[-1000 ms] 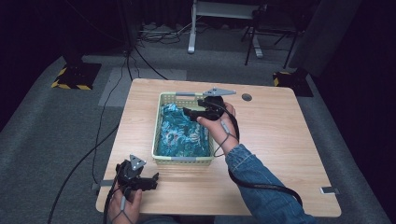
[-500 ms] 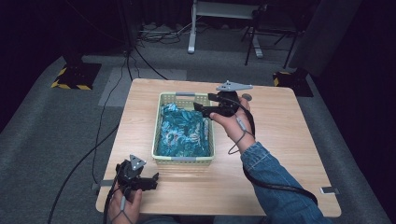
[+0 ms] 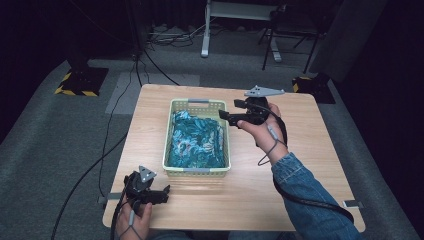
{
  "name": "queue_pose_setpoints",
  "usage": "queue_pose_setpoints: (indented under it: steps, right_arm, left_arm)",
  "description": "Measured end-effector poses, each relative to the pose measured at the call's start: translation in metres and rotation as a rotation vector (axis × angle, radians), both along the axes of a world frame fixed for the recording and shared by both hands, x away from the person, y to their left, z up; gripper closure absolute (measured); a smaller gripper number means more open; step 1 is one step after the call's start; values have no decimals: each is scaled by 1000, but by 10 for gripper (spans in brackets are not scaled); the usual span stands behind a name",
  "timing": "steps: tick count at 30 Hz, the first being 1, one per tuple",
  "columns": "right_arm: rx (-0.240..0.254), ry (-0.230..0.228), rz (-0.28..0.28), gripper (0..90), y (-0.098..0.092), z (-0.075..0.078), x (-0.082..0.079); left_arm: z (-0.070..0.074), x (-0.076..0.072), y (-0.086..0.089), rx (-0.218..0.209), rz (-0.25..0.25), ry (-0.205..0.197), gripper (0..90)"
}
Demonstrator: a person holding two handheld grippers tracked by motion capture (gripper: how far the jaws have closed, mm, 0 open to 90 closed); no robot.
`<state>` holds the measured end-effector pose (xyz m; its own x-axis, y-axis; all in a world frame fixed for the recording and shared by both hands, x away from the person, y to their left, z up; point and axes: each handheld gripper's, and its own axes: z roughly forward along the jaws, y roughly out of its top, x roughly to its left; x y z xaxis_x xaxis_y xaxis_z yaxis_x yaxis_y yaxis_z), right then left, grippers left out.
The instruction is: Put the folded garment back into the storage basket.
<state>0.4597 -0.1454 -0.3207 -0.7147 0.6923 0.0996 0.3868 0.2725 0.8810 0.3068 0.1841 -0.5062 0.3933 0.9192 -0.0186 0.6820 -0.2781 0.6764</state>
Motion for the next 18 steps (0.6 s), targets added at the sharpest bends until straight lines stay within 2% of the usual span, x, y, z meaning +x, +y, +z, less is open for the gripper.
queue_pose_setpoints:
  steps: [18]
  right_arm:
    - [7, -6, -24, 244, -28, 5, -3]
  left_arm:
    - [0, 0, 0, 0, 0, -1, 3]
